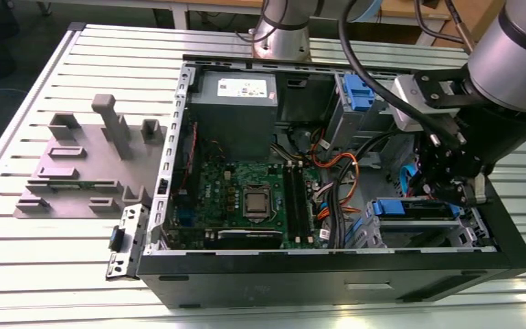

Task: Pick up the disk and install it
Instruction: 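Insert the second disk wire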

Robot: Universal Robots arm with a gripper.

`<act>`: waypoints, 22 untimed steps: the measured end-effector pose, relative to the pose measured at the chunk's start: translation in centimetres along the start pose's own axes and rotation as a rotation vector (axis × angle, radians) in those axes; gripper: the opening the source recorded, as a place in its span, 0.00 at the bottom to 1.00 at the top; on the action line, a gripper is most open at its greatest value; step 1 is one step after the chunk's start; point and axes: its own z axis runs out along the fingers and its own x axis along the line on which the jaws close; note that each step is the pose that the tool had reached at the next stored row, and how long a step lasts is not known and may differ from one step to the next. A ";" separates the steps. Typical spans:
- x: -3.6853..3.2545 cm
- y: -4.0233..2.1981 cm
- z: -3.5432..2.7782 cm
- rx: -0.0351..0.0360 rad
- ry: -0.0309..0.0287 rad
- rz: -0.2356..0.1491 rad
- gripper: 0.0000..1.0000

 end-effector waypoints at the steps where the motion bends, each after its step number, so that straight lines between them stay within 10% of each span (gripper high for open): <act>1: 0.00 0.01 0.02 0.0000 0.0067 -0.001 0.16; 5: 0.01 0.05 0.06 0.0020 0.0168 -0.002 0.16; 22: 0.83 0.18 0.61 0.0134 0.0144 -0.002 0.16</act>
